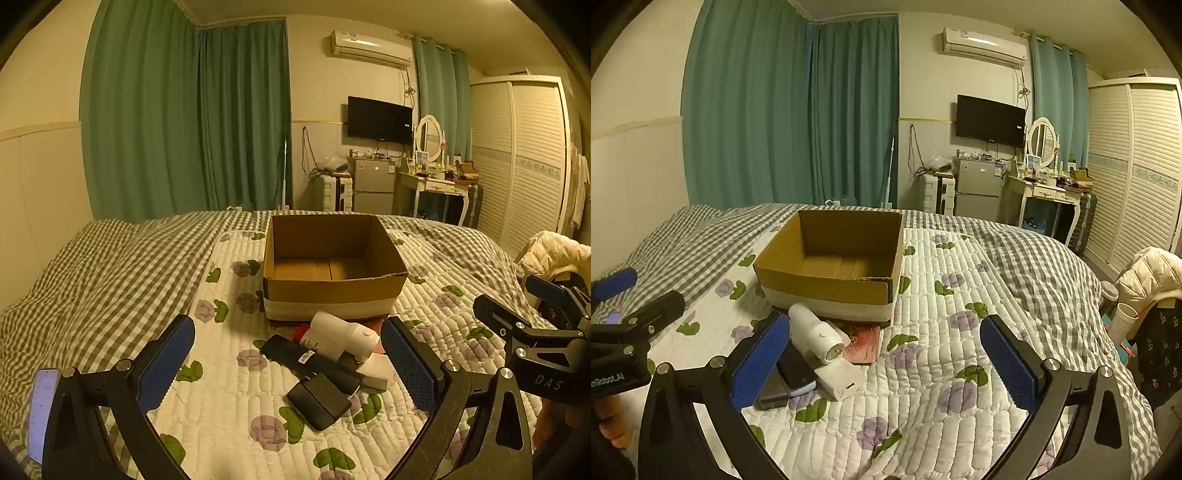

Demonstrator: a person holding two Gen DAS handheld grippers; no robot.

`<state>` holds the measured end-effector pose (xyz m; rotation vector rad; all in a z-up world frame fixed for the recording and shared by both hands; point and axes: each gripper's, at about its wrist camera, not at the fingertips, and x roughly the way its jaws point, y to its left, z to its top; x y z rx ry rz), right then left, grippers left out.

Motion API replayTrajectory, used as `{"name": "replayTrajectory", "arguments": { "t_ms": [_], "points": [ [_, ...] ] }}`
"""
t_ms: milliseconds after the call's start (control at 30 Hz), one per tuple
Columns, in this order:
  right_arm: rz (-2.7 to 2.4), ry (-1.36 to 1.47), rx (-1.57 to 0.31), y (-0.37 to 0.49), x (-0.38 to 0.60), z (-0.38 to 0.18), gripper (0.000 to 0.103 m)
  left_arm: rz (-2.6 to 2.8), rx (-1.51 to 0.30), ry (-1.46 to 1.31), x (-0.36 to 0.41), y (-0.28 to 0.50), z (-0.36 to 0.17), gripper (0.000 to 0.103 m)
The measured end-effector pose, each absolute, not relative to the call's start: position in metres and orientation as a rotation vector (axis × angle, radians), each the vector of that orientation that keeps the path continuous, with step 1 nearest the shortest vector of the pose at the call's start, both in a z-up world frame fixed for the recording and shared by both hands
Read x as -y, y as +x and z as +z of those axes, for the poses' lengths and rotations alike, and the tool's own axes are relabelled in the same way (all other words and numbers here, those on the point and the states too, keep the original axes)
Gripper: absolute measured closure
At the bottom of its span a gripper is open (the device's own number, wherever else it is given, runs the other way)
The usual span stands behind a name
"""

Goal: Organize rigid objects

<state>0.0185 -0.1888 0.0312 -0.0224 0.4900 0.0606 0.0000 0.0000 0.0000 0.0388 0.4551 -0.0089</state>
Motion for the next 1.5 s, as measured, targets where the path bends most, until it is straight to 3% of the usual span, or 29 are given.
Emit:
{"name": "replayTrajectory", "arguments": {
  "t_ms": [1500],
  "points": [
    [0.062, -0.032, -0.505, 0.024, 0.184, 0.024, 0.000, 0.010, -0.480, 0.018, -0.006, 0.005, -0.005, 0.000]
  ]
}}
